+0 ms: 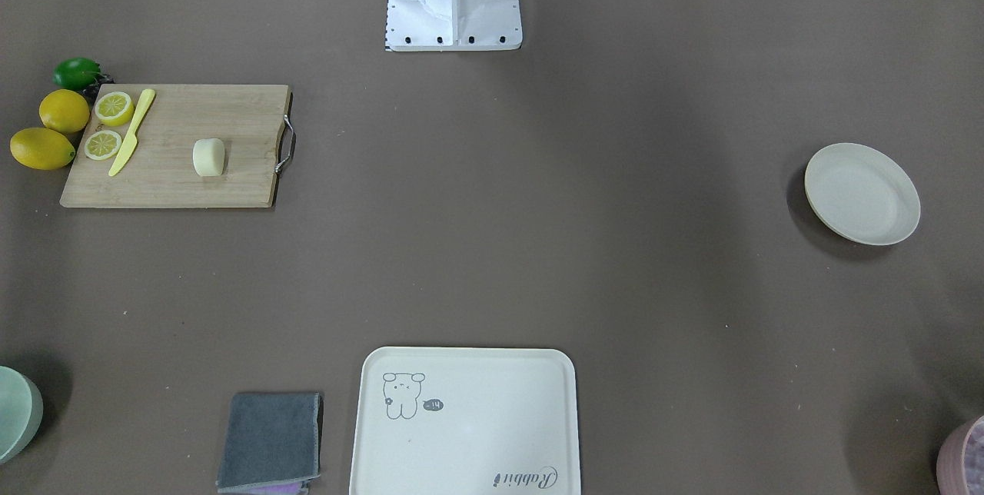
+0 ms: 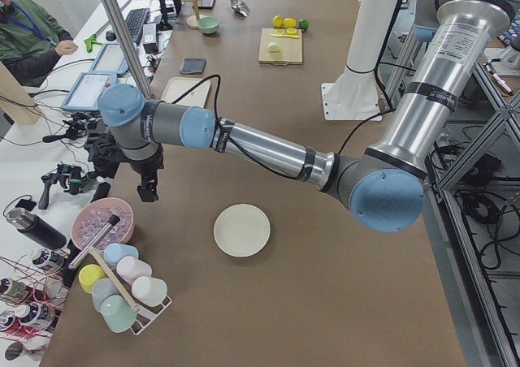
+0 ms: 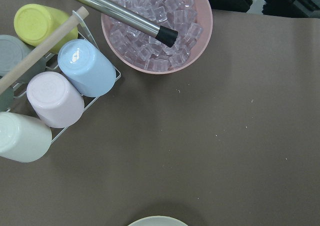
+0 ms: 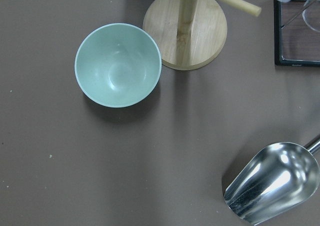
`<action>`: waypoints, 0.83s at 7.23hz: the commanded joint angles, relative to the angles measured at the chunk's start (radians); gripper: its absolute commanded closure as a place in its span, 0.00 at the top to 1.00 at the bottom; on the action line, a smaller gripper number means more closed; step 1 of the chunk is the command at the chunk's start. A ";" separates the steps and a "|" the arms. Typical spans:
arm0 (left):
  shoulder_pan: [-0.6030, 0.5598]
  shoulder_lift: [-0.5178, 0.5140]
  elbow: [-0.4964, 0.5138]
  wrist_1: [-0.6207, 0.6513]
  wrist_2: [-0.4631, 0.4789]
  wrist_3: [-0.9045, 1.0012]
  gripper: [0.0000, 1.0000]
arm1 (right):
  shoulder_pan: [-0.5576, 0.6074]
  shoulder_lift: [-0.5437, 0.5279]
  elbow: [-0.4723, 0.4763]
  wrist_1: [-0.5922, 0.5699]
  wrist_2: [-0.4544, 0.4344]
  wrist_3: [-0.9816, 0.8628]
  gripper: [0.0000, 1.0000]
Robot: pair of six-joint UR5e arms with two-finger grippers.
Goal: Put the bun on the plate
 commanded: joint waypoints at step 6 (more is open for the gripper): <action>0.031 -0.012 0.111 -0.129 0.006 0.006 0.98 | 0.000 0.001 0.003 0.039 0.000 0.033 1.00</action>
